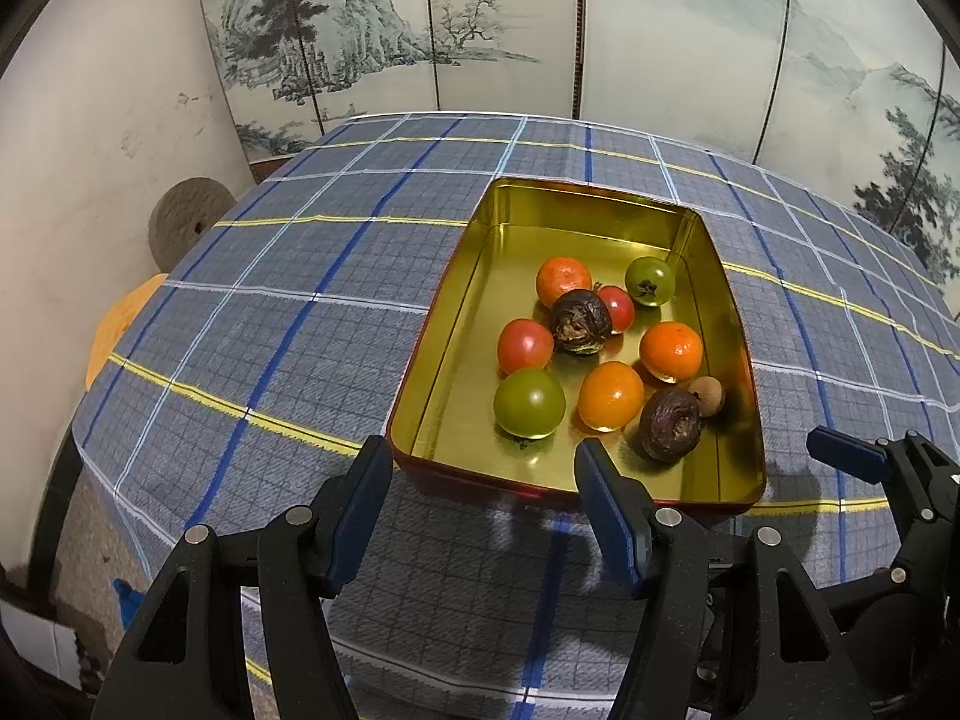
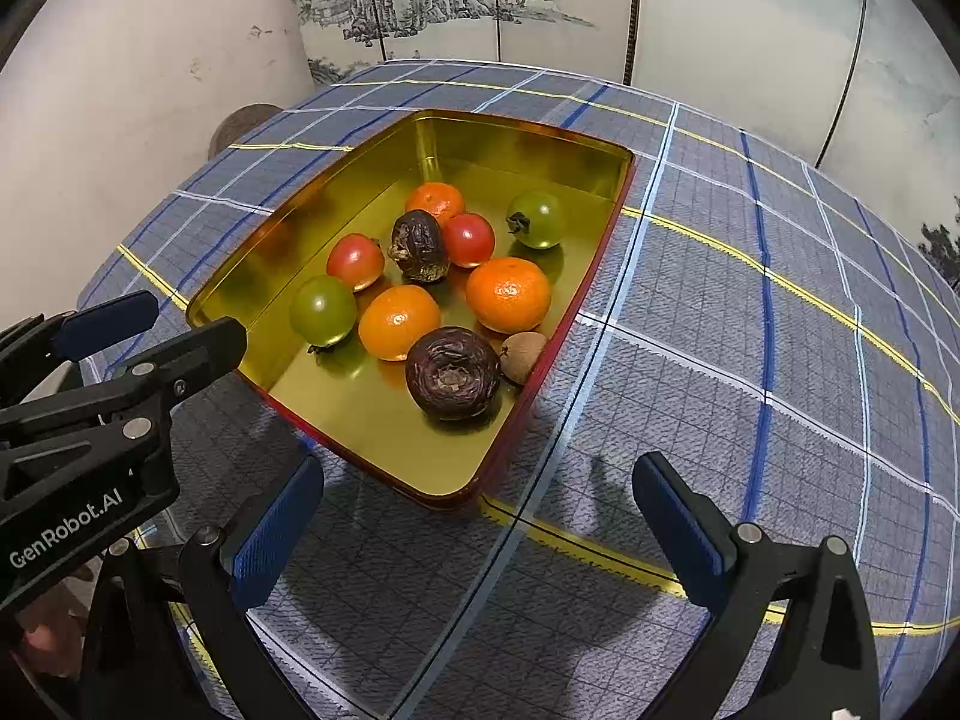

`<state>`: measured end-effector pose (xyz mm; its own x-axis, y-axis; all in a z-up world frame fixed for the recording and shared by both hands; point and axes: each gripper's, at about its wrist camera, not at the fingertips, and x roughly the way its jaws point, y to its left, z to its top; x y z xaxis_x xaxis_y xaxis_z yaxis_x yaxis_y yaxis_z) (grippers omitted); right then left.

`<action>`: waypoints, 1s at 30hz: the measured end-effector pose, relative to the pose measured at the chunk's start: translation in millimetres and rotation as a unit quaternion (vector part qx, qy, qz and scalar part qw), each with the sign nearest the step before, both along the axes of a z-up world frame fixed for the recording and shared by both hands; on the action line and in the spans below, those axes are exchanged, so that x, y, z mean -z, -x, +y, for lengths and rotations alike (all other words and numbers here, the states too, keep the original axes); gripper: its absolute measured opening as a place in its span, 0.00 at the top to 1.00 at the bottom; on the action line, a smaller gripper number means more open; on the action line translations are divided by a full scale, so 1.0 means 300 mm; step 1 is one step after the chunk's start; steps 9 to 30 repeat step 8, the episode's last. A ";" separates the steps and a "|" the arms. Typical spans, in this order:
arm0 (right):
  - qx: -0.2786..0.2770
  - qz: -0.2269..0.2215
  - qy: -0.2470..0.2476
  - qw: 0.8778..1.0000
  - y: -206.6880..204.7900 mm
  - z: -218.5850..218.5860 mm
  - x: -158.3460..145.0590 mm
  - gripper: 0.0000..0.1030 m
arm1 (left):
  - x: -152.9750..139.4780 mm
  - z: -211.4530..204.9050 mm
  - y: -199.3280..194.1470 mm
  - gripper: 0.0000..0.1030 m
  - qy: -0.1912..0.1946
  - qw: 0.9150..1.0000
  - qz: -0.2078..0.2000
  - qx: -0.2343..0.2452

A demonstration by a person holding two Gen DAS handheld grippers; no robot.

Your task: Organize fruits

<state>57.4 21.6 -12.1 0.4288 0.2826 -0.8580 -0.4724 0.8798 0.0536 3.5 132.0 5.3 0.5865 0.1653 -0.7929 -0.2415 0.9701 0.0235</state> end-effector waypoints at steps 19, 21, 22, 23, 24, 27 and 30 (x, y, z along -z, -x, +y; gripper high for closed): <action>0.001 0.002 0.000 1.000 -0.006 -0.009 0.001 0.01 | -0.005 -0.006 -0.001 0.37 0.000 1.000 -0.001 0.002; 0.001 0.002 0.000 1.000 -0.006 -0.009 0.001 0.01 | -0.005 -0.006 -0.001 0.37 0.000 1.000 -0.001 0.002; 0.001 0.002 0.000 1.000 -0.006 -0.009 0.001 0.01 | -0.005 -0.006 -0.001 0.37 0.000 1.000 -0.001 0.002; 0.001 0.002 0.000 1.000 -0.006 -0.009 0.001 0.01 | -0.005 -0.006 -0.001 0.37 0.000 1.000 -0.001 0.002; 0.001 0.002 0.000 1.000 -0.006 -0.009 0.001 0.01 | -0.005 -0.006 -0.001 0.37 0.000 1.000 -0.001 0.002; 0.001 0.002 0.000 1.000 -0.006 -0.009 0.001 0.01 | -0.005 -0.006 -0.001 0.37 0.000 1.000 -0.001 0.002; 0.001 0.002 0.000 1.000 -0.006 -0.009 0.001 0.01 | -0.005 -0.006 -0.001 0.37 0.000 1.000 -0.001 0.002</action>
